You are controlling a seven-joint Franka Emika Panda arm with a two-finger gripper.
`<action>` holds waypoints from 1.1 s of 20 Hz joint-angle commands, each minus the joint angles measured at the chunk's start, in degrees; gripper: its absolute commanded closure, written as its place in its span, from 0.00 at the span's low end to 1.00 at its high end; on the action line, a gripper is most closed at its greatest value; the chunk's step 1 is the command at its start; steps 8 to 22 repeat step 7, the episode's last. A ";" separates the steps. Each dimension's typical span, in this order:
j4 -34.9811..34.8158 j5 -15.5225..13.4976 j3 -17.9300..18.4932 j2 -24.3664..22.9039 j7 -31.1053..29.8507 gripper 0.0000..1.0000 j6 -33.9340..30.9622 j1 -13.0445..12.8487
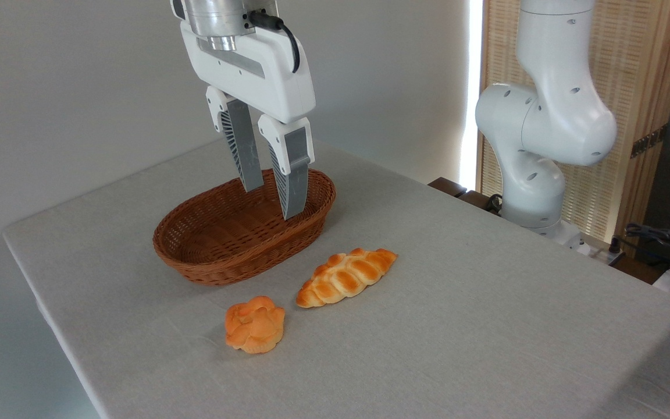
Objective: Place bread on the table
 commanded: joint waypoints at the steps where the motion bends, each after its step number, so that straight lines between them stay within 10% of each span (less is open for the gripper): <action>1: -0.63 -0.72 -0.08 -0.44 -1.32 0.00 1.27 0.18; 22: -0.63 -0.63 -0.08 -0.44 -1.15 0.00 1.19 0.18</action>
